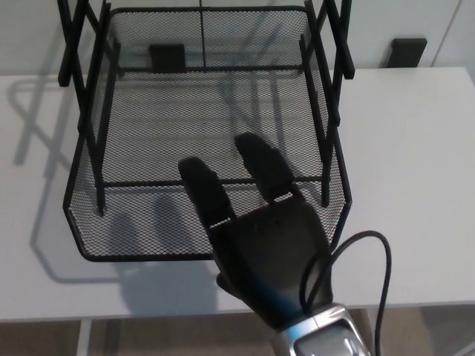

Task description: The robot walks towards a file tray kept in the middle of a desk and uses its right hand to grab a tray and pulls it out towards itself

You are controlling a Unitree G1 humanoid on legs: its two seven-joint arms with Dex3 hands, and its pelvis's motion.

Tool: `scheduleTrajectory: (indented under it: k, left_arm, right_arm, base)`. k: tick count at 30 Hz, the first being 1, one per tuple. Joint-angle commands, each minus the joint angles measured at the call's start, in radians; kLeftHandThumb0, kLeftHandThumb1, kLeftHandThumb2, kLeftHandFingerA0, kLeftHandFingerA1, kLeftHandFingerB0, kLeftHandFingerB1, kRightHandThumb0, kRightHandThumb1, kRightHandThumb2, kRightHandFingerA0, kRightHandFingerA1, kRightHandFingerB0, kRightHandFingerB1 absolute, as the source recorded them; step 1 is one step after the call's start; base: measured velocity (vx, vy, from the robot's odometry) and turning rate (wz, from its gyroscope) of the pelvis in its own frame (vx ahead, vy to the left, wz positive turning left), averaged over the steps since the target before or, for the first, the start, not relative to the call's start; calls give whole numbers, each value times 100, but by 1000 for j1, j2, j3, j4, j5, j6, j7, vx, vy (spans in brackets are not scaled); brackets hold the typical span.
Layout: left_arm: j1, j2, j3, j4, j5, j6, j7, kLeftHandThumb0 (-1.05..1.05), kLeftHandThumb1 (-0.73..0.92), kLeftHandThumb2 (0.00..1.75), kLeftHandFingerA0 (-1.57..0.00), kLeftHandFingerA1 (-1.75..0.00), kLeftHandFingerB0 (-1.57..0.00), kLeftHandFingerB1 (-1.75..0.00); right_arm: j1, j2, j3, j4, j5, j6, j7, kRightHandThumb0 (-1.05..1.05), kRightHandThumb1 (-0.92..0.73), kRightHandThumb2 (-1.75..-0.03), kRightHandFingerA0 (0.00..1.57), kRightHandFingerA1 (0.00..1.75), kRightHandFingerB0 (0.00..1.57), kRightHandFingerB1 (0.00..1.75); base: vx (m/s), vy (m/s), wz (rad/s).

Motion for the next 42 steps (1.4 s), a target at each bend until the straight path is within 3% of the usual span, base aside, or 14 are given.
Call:
scheduleTrajectory:
  k: [1,4,7,9,11,13,15,20,23,24,36,37,40,42]
  left_arm:
    - [-2,17,11,3,-9,-25,-22,-45,59,58,-57,-38,-31,-32]
    - [-8,16,14,16,-17,-24,-31,-46,58,57,-55,-38,-31,-32]
    - [-12,21,0,17,14,-36,-13,-50,58,58,-58,-39,-32,-32]
    - [-17,21,-8,12,29,-23,-7,-49,57,58,-57,-38,-32,-32]
    - [-16,22,-9,6,31,-16,-7,-48,58,58,-57,-38,-32,-32]
    - [-14,24,-9,-1,29,-19,-10,-47,58,58,-57,-38,-31,-32]
    - [-14,29,-11,5,30,-37,-13,-48,59,58,-57,-38,-31,-32]
    - [-22,26,-8,15,19,-32,-23,-46,58,58,-57,-38,-31,-32]
    - [-17,29,-5,9,14,-33,-26,-45,59,58,-57,-38,-31,-32]
    - [-20,28,-6,11,16,-35,-25,-45,59,58,-57,-38,-31,-32]
    - [-22,28,-6,14,15,-35,-31,-45,59,58,-56,-38,-30,-32]
    - [-25,30,-6,17,16,-37,-30,-45,59,58,-56,-38,-30,-32]
    - [-24,29,-5,15,16,-34,-32,-45,59,58,-56,-38,-29,-32]
    - [-23,31,-7,16,18,-42,-31,-46,59,58,-56,-38,-30,-32]
  right_arm:
    - [213,30,119,-61,-38,-10,-8,-64,-39,-78,1,36,9,44]
    - [236,13,99,-43,-11,-6,3,-64,-49,-54,1,46,14,36]
    - [245,-1,66,-9,28,-6,-23,-35,-19,-83,5,56,0,50]
    - [246,-6,46,13,24,-2,-7,-66,-48,-55,4,45,15,35]
    - [251,-8,27,24,45,-4,-1,-66,-41,-77,1,42,11,44]
    - [259,-8,13,33,80,-13,-28,-63,-46,-54,4,44,14,34]
    - [267,-9,9,30,82,-16,-22,-69,-43,-74,4,45,12,42]
    - [275,-10,4,32,77,-20,-11,-64,-48,-55,5,41,17,33]
    - [275,-6,3,47,79,-23,-26,-35,-20,-83,5,56,0,49]
    - [275,-5,1,51,81,-23,-29,-71,-44,-75,3,44,14,41]
    - [290,-5,-11,94,121,-34,-49,-64,-46,-55,5,40,21,31]
    - [289,-4,-11,100,124,-37,-53,-68,-42,-75,4,42,16,40]
    - [292,-9,-10,119,124,-42,-73,-65,-46,-55,5,43,20,33]
    - [302,-12,-3,116,116,-40,-70,-71,-43,-75,3,44,14,41]
  base:
    - [0,0,0]
    - [0,0,0]
    - [0,0,0]
    - [0,0,0]
    - [0,0,0]
    - [0,0,0]
    - [0,0,0]
    - [0,0,0]
    - [0,0,0]
    - [0,0,0]
    - [0,0,0]
    - [0,0,0]
    - [0,0,0]
    - [0,0,0]
